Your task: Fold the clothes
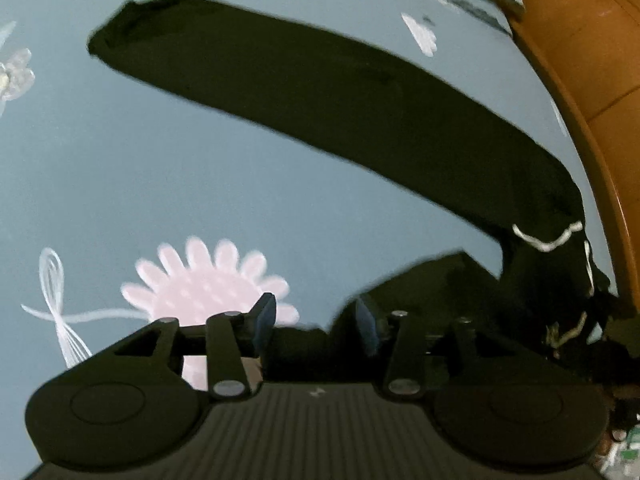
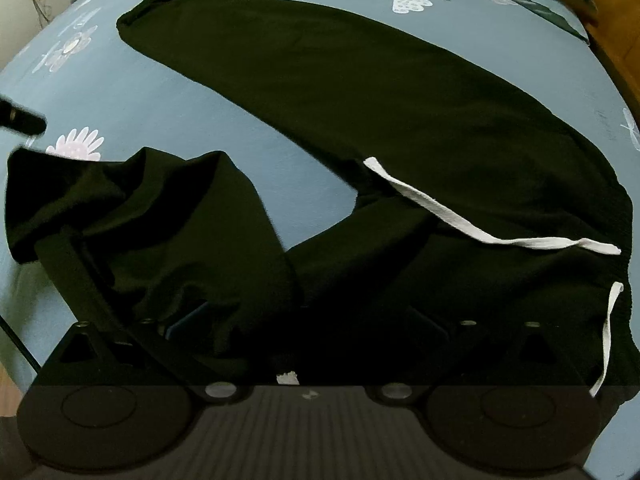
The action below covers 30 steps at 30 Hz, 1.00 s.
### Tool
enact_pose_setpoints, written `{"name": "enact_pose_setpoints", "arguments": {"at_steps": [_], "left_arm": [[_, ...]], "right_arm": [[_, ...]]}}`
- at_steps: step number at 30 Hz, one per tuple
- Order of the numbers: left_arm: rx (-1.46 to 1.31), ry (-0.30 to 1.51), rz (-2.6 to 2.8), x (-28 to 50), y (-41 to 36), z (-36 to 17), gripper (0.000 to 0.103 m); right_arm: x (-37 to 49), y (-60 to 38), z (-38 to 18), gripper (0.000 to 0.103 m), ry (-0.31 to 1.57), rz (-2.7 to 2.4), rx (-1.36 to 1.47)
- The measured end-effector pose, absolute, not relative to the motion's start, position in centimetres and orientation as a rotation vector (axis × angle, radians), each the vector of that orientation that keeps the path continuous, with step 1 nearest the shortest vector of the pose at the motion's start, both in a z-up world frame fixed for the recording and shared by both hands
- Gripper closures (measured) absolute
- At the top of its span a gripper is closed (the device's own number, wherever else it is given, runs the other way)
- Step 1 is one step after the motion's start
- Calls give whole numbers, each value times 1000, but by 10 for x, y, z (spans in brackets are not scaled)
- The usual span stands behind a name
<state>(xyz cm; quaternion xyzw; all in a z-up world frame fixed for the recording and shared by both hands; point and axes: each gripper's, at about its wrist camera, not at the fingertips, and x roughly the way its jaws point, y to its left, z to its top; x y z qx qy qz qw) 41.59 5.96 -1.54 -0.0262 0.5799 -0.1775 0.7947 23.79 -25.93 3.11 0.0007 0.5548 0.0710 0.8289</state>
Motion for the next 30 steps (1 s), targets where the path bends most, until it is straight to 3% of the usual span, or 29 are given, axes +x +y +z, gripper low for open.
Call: {"name": "enact_pose_setpoints", "arguments": {"at_steps": [5, 16, 30], "left_arm": [[54, 1242, -429, 398, 63, -14, 44], [425, 1266, -632, 332, 37, -66, 43], [372, 1044, -612, 412, 13, -71, 43]], "right_arm": [[240, -258, 32, 0, 1173, 162, 19], [234, -244, 41, 0, 1146, 209, -13], [243, -211, 46, 0, 1116, 244, -32]]}}
